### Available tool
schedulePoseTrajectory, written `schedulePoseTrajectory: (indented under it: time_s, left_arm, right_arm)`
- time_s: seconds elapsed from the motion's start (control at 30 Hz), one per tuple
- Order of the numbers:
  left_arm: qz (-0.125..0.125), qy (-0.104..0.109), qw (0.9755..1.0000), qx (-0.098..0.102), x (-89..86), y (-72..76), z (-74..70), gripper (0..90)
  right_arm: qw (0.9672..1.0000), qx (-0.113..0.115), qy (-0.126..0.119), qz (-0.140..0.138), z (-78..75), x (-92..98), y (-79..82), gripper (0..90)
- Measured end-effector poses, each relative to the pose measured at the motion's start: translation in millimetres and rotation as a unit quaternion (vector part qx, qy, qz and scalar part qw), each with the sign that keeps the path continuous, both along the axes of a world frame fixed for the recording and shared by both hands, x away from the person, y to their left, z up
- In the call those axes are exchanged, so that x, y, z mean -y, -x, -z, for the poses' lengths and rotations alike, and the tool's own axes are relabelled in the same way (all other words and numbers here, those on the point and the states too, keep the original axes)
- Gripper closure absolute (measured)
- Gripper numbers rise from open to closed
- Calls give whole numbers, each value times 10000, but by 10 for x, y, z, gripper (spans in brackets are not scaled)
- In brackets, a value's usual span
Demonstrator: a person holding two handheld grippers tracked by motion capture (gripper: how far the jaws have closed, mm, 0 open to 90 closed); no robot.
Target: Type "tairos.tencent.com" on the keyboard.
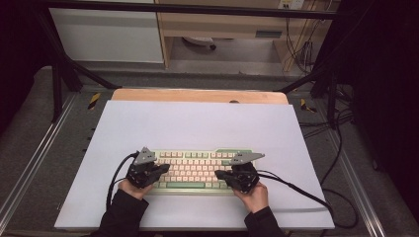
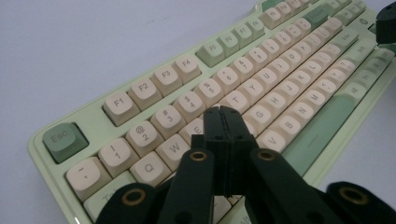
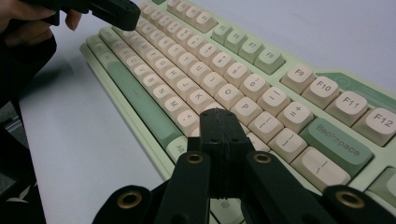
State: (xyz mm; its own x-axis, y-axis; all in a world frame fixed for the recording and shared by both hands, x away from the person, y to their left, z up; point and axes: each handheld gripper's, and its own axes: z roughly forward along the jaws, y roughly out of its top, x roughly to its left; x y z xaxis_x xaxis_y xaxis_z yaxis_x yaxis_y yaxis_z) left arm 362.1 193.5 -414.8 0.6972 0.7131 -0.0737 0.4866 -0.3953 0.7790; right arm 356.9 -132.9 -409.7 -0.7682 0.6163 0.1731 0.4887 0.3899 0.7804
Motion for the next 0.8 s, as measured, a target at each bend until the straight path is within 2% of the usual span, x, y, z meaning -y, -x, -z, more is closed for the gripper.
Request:
schedulePoseTrajectory:
  time_s: [0.37, 0.8]
  left_arm:
    - [-35, 101, 9999, 24, -176, 100, 16, 900]
    - [-79, 143, 9999, -11, -223, 115, 32, 900]
  right_arm:
    - [9999, -84, -41, -58, 18, -38, -12, 900]
    - [9996, -127, 36, -233, -12, -205, -32, 900]
